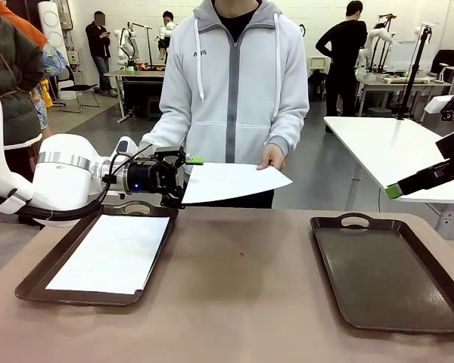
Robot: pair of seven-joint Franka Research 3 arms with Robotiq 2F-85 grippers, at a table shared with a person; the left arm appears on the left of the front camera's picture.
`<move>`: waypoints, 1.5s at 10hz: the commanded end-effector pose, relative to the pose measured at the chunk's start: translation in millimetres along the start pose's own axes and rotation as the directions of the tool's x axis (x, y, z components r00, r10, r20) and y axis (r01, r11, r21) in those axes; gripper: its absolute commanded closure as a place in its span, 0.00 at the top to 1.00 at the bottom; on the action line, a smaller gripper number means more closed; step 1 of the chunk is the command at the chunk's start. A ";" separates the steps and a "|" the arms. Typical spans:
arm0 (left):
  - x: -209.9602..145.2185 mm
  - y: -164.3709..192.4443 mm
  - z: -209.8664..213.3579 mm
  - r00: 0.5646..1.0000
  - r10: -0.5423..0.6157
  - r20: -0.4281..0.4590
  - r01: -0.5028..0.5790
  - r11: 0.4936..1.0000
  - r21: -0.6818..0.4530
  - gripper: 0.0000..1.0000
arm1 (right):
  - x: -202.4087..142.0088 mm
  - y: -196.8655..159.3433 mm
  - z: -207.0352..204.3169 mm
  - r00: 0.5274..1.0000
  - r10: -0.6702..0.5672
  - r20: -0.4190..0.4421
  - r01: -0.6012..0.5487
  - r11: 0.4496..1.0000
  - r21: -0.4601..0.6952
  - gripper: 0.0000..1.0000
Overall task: Sort the A4 documents.
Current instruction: Receive the A4 Paper.
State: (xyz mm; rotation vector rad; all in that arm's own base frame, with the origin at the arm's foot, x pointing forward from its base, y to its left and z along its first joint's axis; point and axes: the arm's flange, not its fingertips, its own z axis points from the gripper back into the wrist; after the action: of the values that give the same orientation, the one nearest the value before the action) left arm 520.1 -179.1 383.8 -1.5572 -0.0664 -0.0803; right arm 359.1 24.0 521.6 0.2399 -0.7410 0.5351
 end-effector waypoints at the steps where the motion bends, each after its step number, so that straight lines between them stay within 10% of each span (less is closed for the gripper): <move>1: 6.3 -1.3 1.4 1.000 -0.013 -0.005 0.013 1.000 -0.022 0.91 | -0.4 -0.5 -1.2 1.000 -0.001 0.000 0.001 1.000 0.006 1.00; 10: 2.8 -4.5 1.3 0.999 -0.034 0.013 0.034 0.999 0.005 0.01 | -0.4 -0.5 -1.2 1.000 -0.001 0.000 0.001 1.000 0.006 1.00; 15: -0.1 -3.4 2.4 0.999 -0.038 0.016 0.038 0.999 0.010 0.00 | -0.4 -0.5 -1.2 1.000 -0.001 0.000 0.001 1.000 0.006 1.00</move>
State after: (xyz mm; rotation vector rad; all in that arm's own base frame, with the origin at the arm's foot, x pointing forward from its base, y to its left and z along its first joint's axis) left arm 523.0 -177.8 387.2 -1.5576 -0.0812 -0.0897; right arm 359.2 24.0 521.6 0.2399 -0.7410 0.5351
